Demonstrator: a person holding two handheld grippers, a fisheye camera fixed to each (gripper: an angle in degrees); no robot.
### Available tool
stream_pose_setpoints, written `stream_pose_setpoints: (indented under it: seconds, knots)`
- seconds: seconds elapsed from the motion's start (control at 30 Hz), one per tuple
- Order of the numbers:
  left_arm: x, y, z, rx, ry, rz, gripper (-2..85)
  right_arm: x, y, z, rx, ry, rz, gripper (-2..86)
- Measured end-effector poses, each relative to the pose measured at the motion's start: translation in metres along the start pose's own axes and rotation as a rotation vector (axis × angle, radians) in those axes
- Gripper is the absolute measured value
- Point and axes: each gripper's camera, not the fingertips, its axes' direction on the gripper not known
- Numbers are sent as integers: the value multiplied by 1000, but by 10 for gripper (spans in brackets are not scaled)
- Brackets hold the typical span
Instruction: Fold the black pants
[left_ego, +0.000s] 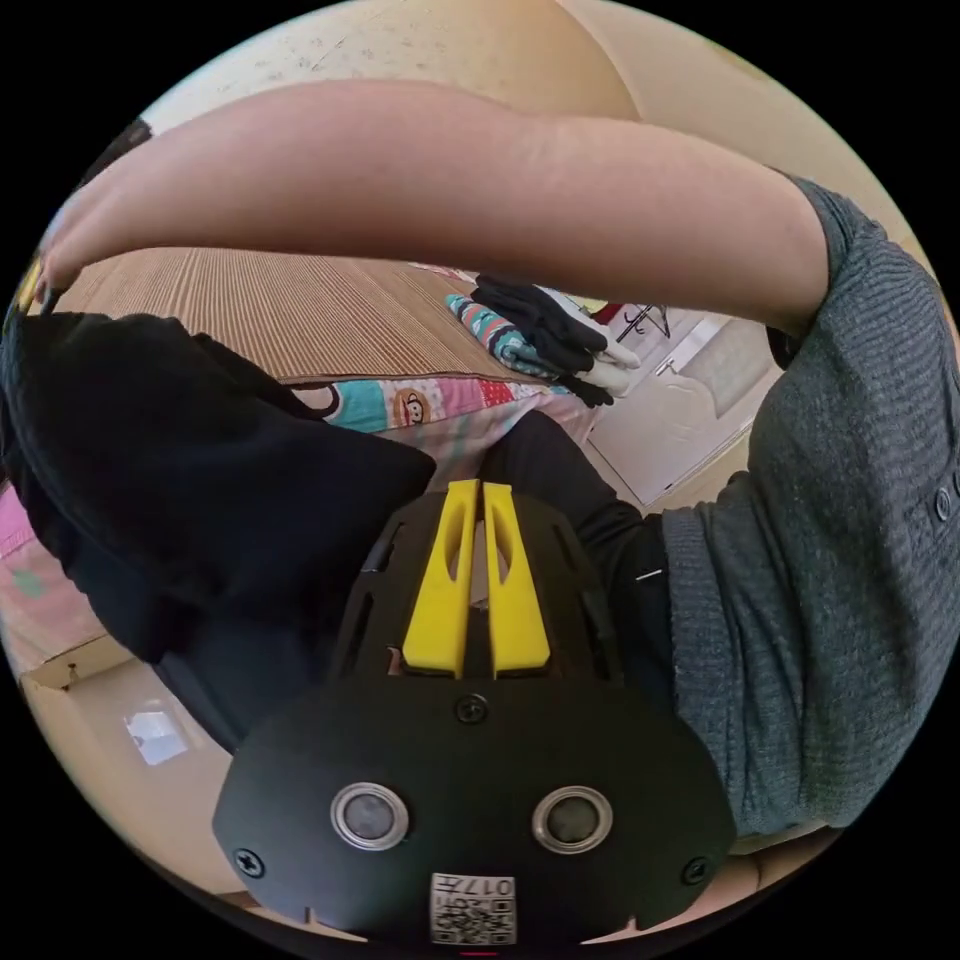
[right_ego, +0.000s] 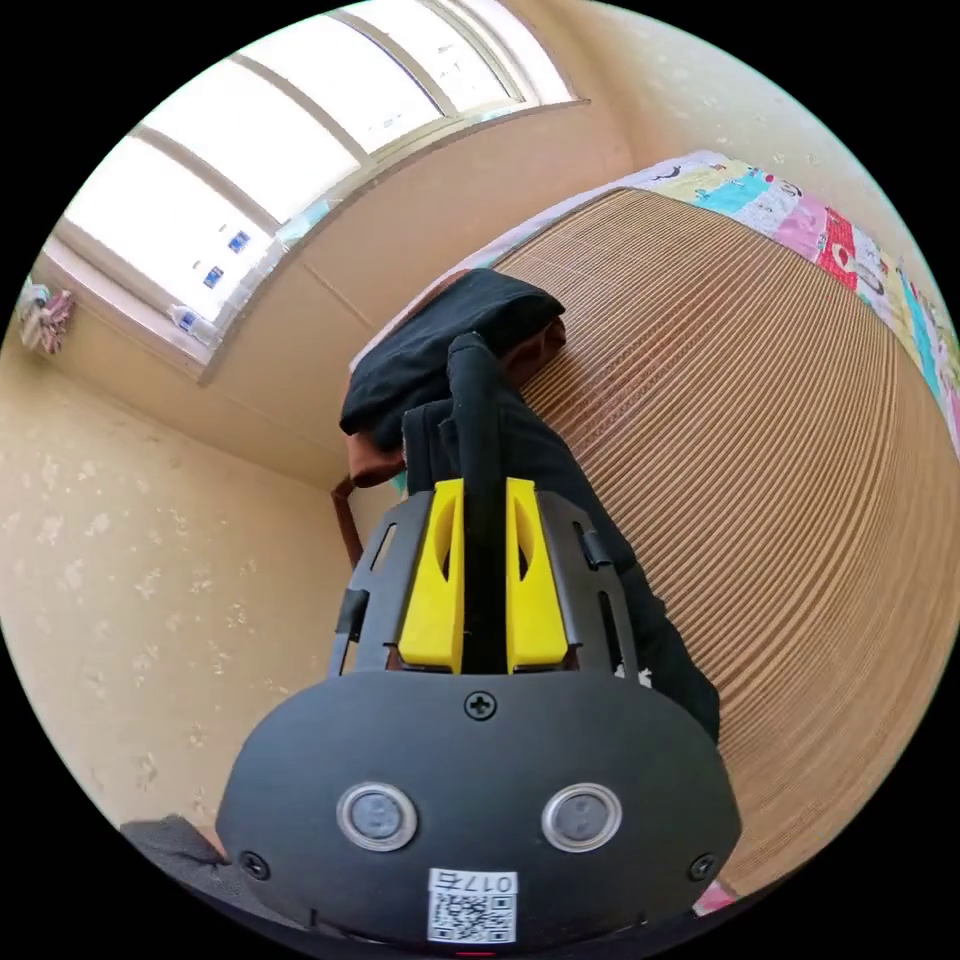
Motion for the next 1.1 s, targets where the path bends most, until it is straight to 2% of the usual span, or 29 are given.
stream_pose_setpoints:
  seconds: [0.03,0.13,0.17,0.23,0.3,0.37,0.4,0.47,0.5,0.63,0.7,0.77,0.83,0.9,0.93,1.0,1.03,1.07,1.1]
  knots:
    - [-5,2,-11,25,-30,-19,1,13,13,-20,22,-126,23,48]
    - [-41,15,-81,253,-169,-172,15,27,49,-64,63,-335,-6,33]
    - [-64,22,-111,362,-219,-295,23,26,57,-72,69,-358,-23,31]
    - [-100,31,-152,513,-242,-477,83,17,87,-103,94,-426,-100,26]
    - [-144,31,-185,631,-250,-645,219,7,111,-127,141,-456,-147,23]
    - [-174,21,-190,651,-211,-712,235,4,131,-151,194,-502,-169,21]
    - [-194,11,-186,647,-111,-741,233,4,142,-167,219,-529,-174,19]
    - [-219,-5,-173,583,11,-823,196,3,161,-194,260,-536,-208,17]
    - [-223,-13,-169,547,0,-859,166,4,174,-215,298,-525,-229,17]
    - [-179,-25,-180,600,-132,-687,125,13,222,-291,422,-466,-256,17]
    - [-129,-13,-188,675,-290,-546,118,15,242,-321,471,-500,-300,17]
    - [-102,6,-193,746,-407,-554,143,14,262,-350,524,-541,-346,18]
    - [-102,24,-197,789,-384,-651,180,10,284,-382,595,-623,-413,18]
    - [-141,26,-190,814,-23,-662,203,5,297,-400,641,-692,-466,18]
    - [-153,19,-184,795,100,-641,211,2,304,-410,662,-730,-504,19]
    - [-185,-33,-144,598,611,-520,226,-2,314,-423,685,-764,-563,20]
    - [-187,-47,-131,529,738,-497,220,-3,321,-431,705,-776,-582,21]
    - [-182,-73,-103,414,1029,-425,209,-3,324,-435,709,-780,-586,21]
    - [-169,-88,-87,405,1222,-367,182,-3,331,-443,717,-780,-590,22]
